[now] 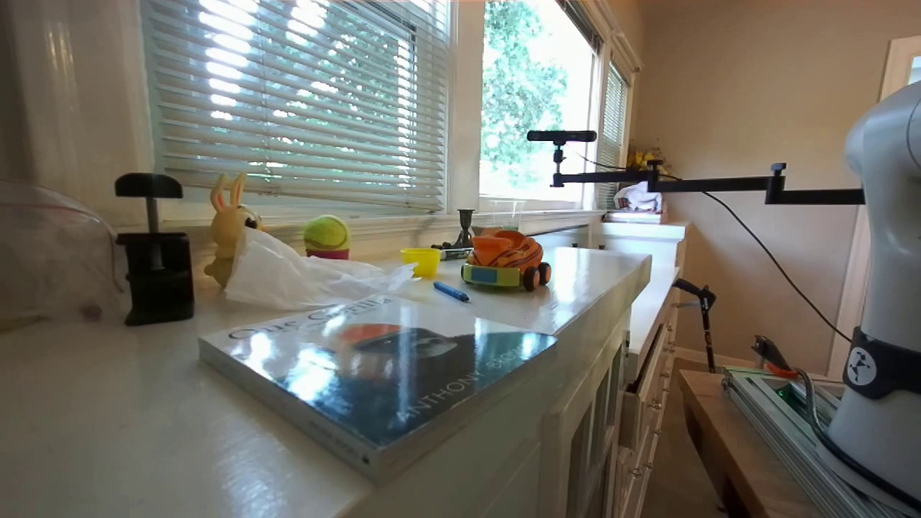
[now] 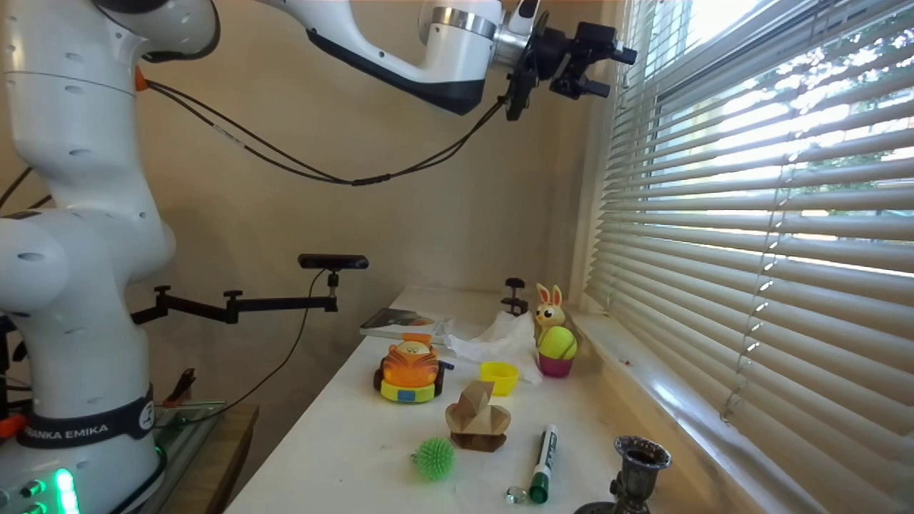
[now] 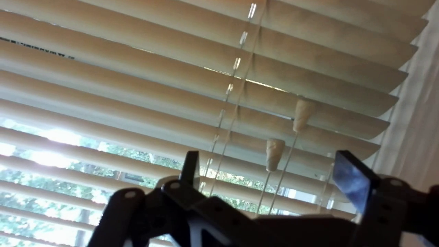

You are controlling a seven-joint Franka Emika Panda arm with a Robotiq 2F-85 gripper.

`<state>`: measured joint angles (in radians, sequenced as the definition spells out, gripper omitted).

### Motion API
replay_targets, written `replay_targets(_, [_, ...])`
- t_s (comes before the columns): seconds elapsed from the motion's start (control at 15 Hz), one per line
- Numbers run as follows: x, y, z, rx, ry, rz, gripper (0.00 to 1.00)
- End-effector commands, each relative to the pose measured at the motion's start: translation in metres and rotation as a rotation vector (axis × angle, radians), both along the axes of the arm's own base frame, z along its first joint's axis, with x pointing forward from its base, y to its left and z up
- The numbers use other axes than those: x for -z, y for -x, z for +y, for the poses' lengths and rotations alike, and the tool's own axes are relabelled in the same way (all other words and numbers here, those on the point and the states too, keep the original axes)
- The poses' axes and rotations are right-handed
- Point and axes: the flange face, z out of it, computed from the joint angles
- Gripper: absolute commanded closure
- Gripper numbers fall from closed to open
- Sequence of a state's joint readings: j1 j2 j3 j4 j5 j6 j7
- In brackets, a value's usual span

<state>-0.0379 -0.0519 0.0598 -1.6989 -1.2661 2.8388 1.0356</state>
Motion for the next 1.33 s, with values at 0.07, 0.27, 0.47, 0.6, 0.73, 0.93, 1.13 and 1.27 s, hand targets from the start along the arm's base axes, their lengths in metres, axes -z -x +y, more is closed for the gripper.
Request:
replay_targets(0.07, [-0.0051, -0.0009, -0.0045, 0.015, 0.003, -0.022, 0.00])
replay_targets(0.27, [-0.0046, -0.0017, -0.0058, 0.014, -0.002, -0.020, 0.00])
replay_targets(0.47, [-0.0045, -0.0027, -0.0064, 0.013, -0.002, -0.020, 0.00])
replay_targets(0.6, [-0.0044, -0.0037, -0.0067, 0.009, -0.004, -0.020, 0.00])
replay_targets(0.73, [-0.0046, -0.0048, -0.0068, 0.007, -0.003, -0.021, 0.00])
replay_targets(0.93, [-0.0050, -0.0062, -0.0066, 0.004, -0.001, -0.022, 0.00])
replay_targets(1.13, [-0.0058, -0.0071, -0.0075, 0.002, 0.001, -0.024, 0.00])
replay_targets(1.27, [-0.0066, -0.0088, -0.0086, -0.002, 0.002, -0.026, 0.00])
